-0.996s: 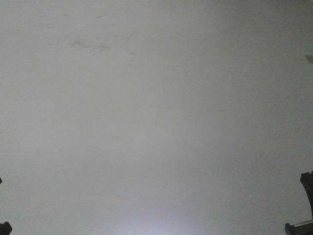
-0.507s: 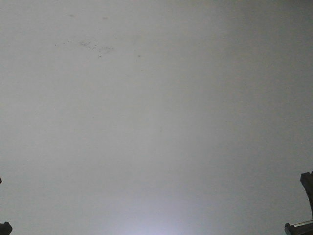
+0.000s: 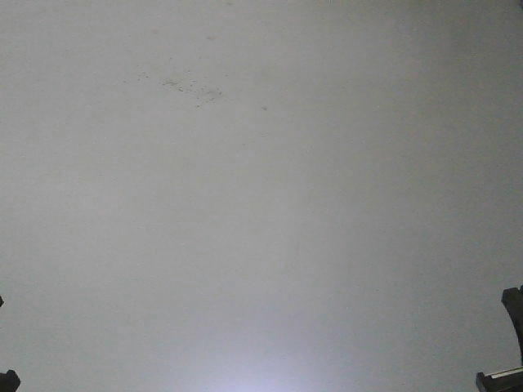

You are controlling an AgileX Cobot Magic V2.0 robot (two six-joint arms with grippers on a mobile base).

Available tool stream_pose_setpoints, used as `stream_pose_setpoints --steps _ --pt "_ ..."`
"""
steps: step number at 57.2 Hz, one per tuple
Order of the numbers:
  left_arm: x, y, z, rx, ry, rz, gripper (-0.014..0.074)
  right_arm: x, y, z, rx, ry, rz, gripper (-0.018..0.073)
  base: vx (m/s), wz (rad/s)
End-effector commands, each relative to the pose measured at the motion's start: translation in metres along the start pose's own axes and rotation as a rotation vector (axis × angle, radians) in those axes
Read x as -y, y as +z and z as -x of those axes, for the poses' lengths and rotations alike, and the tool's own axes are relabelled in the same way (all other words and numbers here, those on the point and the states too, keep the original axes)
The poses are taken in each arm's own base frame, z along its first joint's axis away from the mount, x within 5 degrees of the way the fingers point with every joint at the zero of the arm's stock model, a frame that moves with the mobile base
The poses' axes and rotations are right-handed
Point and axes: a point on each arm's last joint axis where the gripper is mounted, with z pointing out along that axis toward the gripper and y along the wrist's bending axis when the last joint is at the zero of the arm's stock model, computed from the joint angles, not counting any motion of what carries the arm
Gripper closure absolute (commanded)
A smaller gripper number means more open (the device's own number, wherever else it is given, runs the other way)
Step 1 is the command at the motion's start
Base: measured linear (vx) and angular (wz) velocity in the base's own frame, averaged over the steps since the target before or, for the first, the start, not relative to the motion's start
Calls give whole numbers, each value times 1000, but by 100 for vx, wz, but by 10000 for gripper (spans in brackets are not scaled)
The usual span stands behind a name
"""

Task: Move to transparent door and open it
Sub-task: 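Drive the base forward across the grey floor toward the door area, then turn and drive the base toward the white-framed sliding glass door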

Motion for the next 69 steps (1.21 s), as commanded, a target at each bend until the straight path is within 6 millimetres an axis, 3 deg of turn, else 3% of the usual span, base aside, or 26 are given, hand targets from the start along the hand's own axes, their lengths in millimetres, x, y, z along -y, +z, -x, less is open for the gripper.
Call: stream_pose_setpoints --steps 1,69 --pt "0 2 -2 60 -16 1 596 1 0 3 76 -4 -24 557 35 39" --pt "0 2 -2 60 -16 1 596 1 0 3 76 -4 -24 557 44 40"
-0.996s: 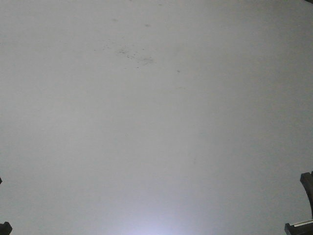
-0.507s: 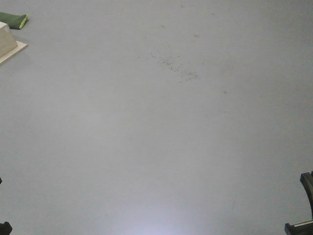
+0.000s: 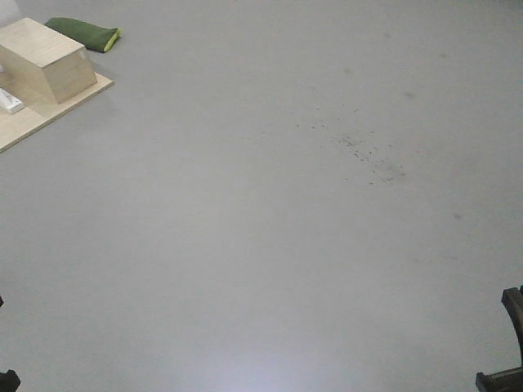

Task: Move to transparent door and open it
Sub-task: 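Turn and drive the base toward the white-framed sliding glass door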

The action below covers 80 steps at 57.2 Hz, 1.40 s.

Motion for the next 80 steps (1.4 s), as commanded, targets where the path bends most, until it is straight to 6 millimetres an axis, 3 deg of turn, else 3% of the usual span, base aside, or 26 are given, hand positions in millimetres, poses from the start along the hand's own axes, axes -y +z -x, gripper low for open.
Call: stream_pose_setpoints --steps 1,80 --pt "0 2 -2 60 -16 1 596 1 0 3 76 -4 -24 557 51 39" --pt "0 2 -2 60 -16 1 596 1 0 3 76 -5 -24 557 53 59"
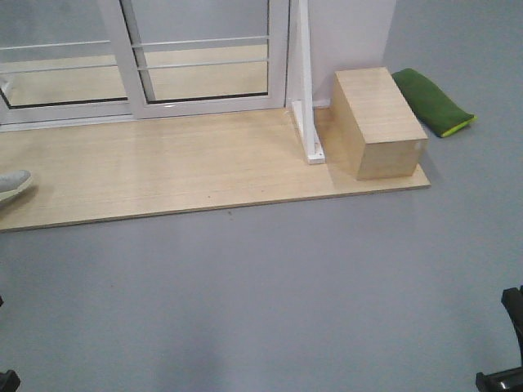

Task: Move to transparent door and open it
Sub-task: 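Turn and drive the base toward the white-framed sliding glass door, then drive up close to the glass door, stopping before its silver handle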

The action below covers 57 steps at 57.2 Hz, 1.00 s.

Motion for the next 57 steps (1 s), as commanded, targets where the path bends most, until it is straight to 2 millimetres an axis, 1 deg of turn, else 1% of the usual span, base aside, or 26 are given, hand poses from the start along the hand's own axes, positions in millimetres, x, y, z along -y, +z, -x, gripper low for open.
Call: stream_pose_setpoints --steps 1,21,57 --pt "0 2 -2 60 -16 1 596 1 0 3 76 -5 -24 557 52 36" --pt "0 2 -2 60 -16 1 596 1 0 3 76 -5 -24 557 52 23" --pt "0 2 -2 60 -16 1 596 1 0 3 76 -5 -24 557 53 14"
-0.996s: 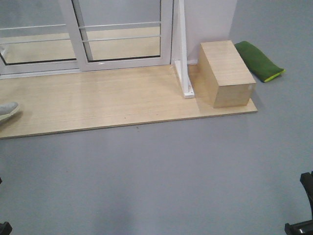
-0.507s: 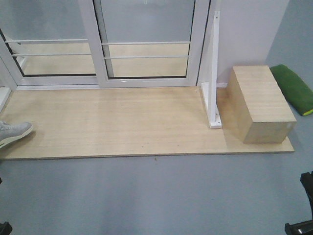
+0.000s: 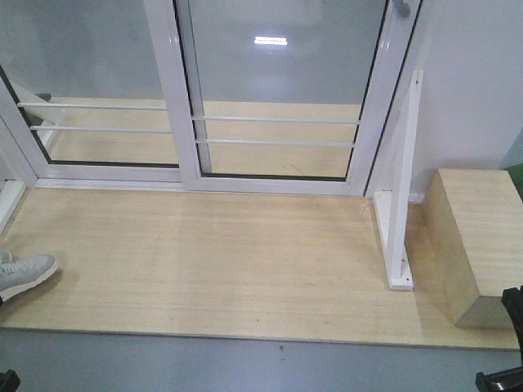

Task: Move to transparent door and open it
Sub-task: 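Drive up close to the glass door, stopping before its silver handle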

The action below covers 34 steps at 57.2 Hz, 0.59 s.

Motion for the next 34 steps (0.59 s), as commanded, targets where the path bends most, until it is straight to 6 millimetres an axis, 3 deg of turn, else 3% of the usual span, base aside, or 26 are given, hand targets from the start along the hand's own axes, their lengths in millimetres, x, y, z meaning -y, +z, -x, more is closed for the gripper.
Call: stream_pose_setpoints --steps 1,34 --pt "0 2 -2 60 -16 1 596 1 0 3 76 -5 -24 557 52 6" --pt "0 2 -2 60 -16 1 596 1 0 3 76 -5 -24 557 45 -2"
